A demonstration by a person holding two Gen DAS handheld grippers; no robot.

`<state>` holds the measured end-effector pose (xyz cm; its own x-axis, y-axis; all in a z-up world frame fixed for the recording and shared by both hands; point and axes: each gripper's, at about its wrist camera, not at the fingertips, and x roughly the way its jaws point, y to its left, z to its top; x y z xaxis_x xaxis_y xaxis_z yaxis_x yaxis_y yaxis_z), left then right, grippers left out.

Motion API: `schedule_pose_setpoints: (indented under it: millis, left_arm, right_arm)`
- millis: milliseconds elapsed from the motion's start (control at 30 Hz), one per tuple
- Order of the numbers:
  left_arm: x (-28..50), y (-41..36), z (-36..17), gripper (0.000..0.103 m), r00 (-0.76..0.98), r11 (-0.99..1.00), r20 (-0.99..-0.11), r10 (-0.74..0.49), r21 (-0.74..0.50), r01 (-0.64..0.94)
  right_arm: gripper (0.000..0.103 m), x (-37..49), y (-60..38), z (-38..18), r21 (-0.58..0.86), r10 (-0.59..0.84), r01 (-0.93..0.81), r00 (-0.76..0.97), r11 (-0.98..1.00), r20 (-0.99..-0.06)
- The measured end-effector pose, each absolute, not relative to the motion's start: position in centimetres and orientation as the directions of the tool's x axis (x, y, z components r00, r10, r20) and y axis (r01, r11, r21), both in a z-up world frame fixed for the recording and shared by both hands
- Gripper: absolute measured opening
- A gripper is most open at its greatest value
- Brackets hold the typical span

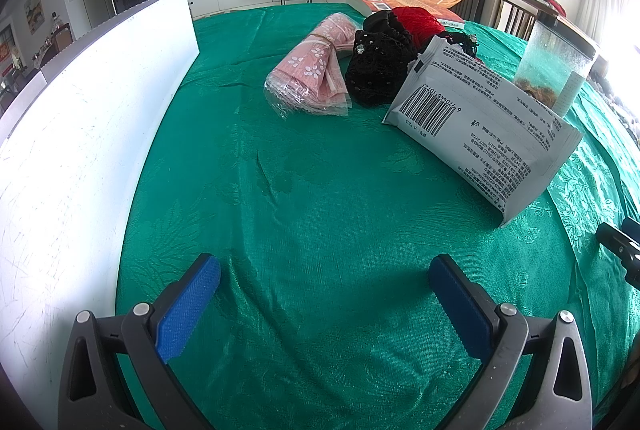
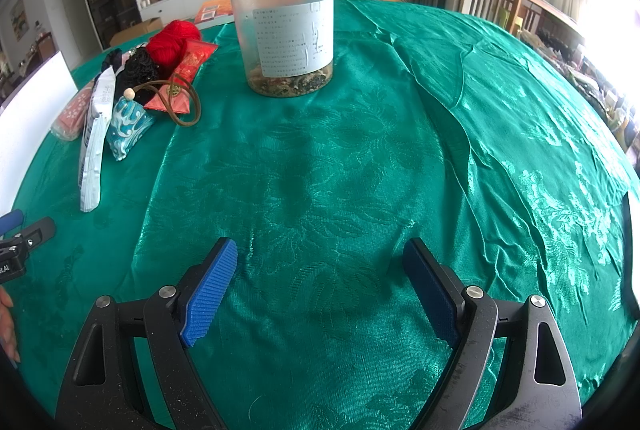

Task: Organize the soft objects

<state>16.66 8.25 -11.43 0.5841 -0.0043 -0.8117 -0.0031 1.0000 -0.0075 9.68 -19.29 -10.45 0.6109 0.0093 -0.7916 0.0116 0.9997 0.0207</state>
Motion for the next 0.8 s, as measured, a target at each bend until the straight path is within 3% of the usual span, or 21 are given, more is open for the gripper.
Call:
schedule_pose_setpoints:
  millis: [800]
  left_arm:
    - [16.42, 8.35, -11.32, 0.103, 0.578, 1.000, -0.816, -0.015, -0.002, 0.022]
  right_arm:
    - [0.088, 9.68, -19.31, -10.46, 0.022, 0.010, 0.011, 0.611, 1.000, -0.792]
